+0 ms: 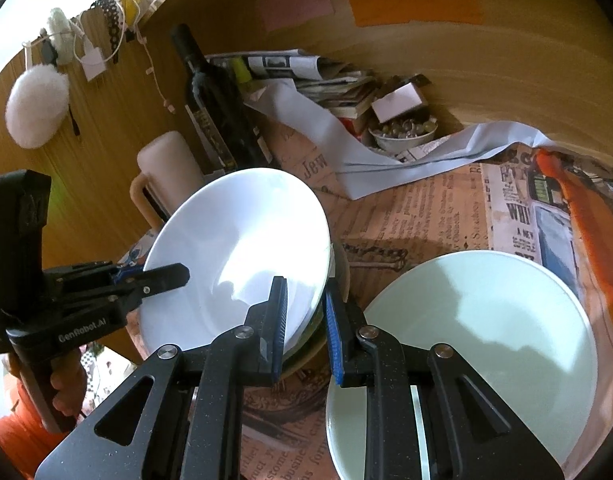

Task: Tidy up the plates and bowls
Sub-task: 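Lower the white bowl into the mint-green bowl and open the left tool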

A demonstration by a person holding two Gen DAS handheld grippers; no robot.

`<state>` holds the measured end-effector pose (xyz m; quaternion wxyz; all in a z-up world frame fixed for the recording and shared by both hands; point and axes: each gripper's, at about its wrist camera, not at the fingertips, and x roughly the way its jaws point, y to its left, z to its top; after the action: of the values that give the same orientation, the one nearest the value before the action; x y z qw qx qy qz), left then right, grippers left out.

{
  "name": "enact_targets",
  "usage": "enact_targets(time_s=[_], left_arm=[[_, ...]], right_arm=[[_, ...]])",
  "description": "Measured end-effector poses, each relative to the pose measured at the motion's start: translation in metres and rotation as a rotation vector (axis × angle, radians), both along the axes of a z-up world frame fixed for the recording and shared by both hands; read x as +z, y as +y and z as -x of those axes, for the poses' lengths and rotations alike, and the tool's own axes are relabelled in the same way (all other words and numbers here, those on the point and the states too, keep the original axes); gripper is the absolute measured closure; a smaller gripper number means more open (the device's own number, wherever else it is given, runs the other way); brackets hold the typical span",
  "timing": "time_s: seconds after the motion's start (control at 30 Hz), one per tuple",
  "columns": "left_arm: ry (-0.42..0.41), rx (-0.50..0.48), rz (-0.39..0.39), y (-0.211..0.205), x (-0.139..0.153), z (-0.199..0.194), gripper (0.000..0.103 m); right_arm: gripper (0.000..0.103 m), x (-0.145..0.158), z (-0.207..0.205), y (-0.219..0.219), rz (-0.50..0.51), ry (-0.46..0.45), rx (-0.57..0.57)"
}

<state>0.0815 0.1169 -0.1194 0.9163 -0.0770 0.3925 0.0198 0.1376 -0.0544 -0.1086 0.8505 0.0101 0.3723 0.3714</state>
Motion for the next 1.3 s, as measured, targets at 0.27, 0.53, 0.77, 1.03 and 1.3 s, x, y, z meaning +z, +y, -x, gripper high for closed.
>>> enact_targets(time_s=[0.27,0.53,0.77,1.03,1.3], left_arm=[[-0.004,0.0,-0.012,0.0,0.0,0.001,0.09],[0.019,0.017,0.027,0.007,0.001,-0.005,0.09],[0.045,0.022,0.002,0.004,0.001,-0.009,0.087],[0.076,0.028,0.0,0.0,0.004,-0.019,0.074],[0.054,0.029,-0.02,-0.003,0.011,-0.018,0.06]], right_arm=[[0.085,-0.005,-0.002,0.002,0.02,-0.002,0.006],[0.085,-0.006,0.0,0.006,0.066,-0.051,-0.005],[0.085,-0.007,-0.002,0.004,0.05,-0.047,-0.007],[0.084,-0.007,0.0,0.008,0.086,-0.078,-0.011],[0.084,-0.004,0.0,0.004,0.074,-0.104,-0.023]])
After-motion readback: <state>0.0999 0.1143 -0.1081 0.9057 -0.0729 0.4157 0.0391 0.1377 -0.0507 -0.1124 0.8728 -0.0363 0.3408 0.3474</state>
